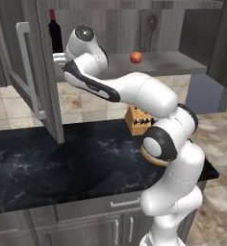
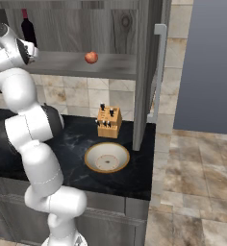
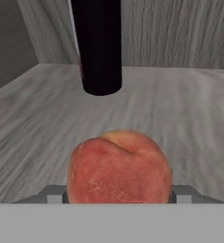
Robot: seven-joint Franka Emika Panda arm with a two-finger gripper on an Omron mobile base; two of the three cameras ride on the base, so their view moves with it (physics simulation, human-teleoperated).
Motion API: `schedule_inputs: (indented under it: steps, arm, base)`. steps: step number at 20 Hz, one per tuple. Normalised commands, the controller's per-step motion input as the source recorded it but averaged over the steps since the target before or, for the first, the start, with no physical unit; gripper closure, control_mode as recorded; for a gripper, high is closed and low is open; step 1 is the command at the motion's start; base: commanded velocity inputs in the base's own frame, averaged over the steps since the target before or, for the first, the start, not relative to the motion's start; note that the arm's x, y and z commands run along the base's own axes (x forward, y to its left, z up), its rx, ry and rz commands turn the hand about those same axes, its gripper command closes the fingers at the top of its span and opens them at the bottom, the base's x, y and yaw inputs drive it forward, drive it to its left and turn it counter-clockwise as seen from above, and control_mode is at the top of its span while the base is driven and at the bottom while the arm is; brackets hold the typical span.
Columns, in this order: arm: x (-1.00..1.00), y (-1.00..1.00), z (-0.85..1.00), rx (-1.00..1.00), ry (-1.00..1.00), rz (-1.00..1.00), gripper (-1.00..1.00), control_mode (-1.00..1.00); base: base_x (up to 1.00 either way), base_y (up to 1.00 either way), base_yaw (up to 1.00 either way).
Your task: Open the cabinet. Pick the peach and peach from the cabinet and place them into the bowl. Then close the cabinet.
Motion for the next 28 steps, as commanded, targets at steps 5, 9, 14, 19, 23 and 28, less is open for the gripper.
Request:
schedule_inputs:
  steps: [5, 9, 14, 19, 23, 28]
  arm:
    - [0.02, 0.00, -0.03, 0.00, 0.02, 0.00, 1.00, -1.00]
    - [-0.22, -0.02, 0.00, 0.00, 0.00, 0.00, 1.00, -1.00]
    - [-0.62, -0.21, 0.00, 0.00, -0.03, 0.00, 1.00, -1.00]
    - [-0.81, -0.35, 0.00, 0.00, 0.00, 0.00, 1.00, -1.00]
    - [-0.99, -0.56, 0.00, 0.00, 0.00, 0.00, 1.00, -1.00]
    - [-1.00, -0.65, 0.00, 0.00, 0.01, 0.00, 1.00, -1.00]
  base:
    - [0.00, 0.00, 0.00]
    - [0.00, 0.00, 0.00]
    - [0.00, 0.00, 0.00]
    - [0.00, 0.00, 0.00]
    - [0.00, 0.00, 0.00]
    - [0.00, 0.00, 0.00]
